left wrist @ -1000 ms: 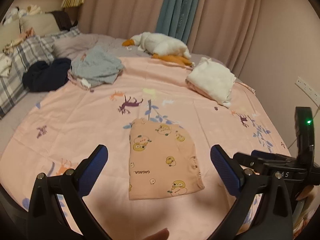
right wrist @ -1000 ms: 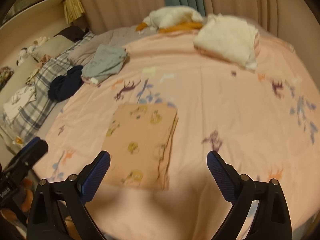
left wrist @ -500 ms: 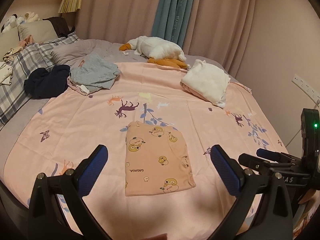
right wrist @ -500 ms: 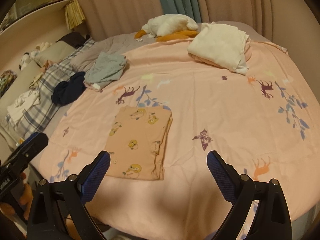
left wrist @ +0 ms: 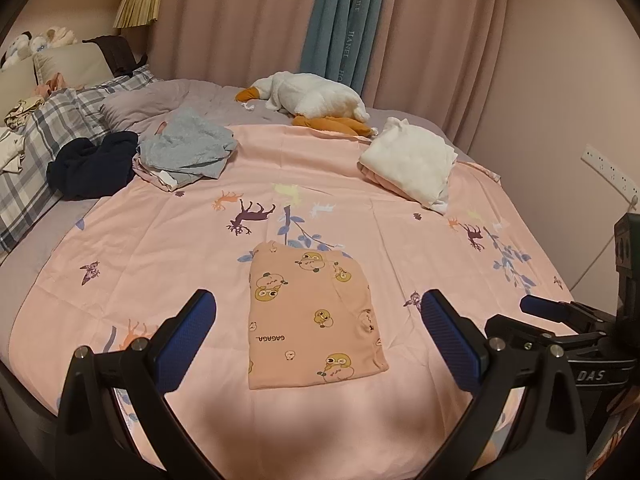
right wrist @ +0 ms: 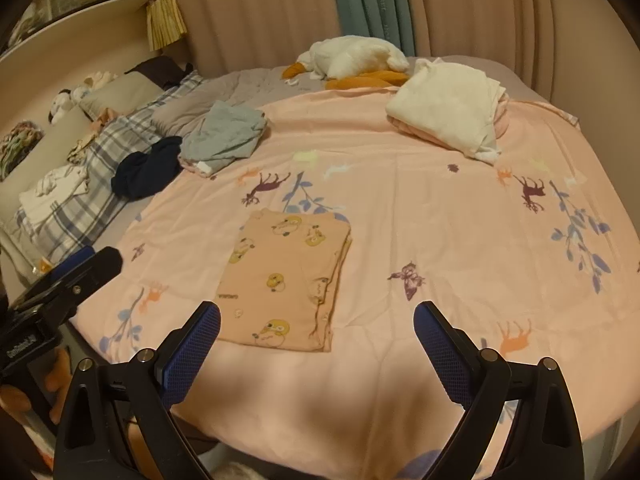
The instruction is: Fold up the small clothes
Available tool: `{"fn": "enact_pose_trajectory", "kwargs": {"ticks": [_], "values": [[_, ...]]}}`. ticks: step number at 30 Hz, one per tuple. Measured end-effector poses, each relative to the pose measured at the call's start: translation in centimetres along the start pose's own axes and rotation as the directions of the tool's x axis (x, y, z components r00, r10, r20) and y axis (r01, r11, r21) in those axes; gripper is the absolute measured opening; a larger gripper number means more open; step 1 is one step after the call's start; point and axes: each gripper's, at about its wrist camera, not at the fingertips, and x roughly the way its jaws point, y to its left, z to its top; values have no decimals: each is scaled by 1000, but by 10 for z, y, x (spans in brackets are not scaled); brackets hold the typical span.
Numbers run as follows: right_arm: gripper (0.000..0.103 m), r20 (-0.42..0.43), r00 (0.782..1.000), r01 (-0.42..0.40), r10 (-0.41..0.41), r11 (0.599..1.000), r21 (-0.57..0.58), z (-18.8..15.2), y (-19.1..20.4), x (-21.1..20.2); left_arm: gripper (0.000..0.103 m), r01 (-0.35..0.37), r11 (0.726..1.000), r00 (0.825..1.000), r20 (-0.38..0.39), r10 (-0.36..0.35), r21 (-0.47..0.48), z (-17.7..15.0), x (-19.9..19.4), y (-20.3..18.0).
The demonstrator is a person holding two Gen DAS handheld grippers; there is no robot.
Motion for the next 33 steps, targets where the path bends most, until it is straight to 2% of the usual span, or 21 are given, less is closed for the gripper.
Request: {"fn": "enact_pose_trajectory", "kwargs": {"ticks": [5,9,14,23,33], "values": [[97,13,1000,-16,16,1000,-5,0,4,-4,103,-8,1000,1000,7,7,8,0,0,-2],[97,42,999,15,-15,1000,0,1,5,-6,103,12,1000,1000,7,-12,5,1,0,0],[97,78,996,43,-44,999,20,4,2,-8,103,-3,1000,1000,5,3,4,2,3,0],[97,98,992,80,-81,997,15,6,4,-8,103,11,1000,1000,-10,-10,17,-1,8,-3],[97,90,993,78,-78,997,10,7,3,-8,103,-2,1000,1000,-23,2,30,-4,11,-4]]}}
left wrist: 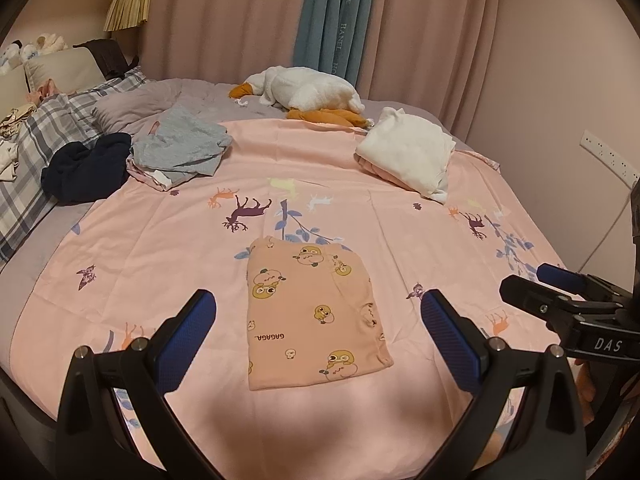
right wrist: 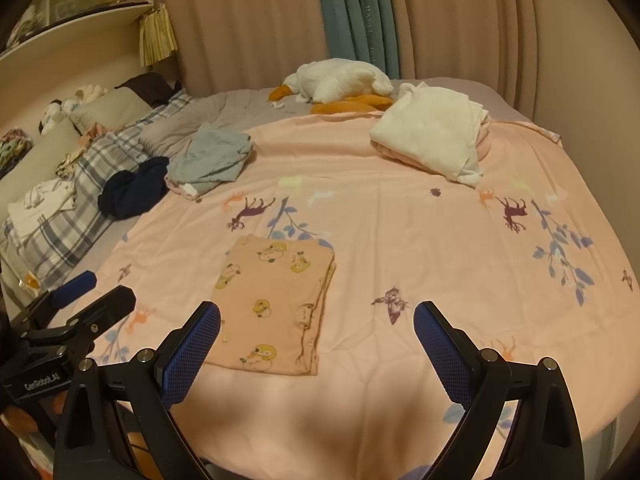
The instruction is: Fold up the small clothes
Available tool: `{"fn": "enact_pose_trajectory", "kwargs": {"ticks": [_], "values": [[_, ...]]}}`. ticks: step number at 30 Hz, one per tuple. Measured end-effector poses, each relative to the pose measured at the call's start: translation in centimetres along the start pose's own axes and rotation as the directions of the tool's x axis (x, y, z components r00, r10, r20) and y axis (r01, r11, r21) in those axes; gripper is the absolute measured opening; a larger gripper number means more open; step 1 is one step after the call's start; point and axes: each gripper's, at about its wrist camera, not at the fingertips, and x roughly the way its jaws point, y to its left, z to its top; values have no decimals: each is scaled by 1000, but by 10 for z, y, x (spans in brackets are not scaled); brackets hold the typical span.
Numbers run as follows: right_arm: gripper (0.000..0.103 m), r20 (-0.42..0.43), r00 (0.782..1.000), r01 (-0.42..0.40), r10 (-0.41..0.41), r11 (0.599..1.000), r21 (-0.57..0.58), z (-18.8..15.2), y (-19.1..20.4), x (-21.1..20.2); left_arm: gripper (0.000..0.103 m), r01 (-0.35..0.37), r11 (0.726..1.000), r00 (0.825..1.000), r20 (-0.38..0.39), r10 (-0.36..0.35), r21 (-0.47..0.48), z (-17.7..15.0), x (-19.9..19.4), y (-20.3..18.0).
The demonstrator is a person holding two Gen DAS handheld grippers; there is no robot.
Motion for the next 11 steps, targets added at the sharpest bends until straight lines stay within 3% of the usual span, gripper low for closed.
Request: {"fn": "enact_pose_trajectory", "kwargs": {"ticks": [11], "values": [[97,-2,1000,15,-15,1000,-8,-1,1,1,103,-21,1000,999,26,20,16,-4,-2,-3]]}}
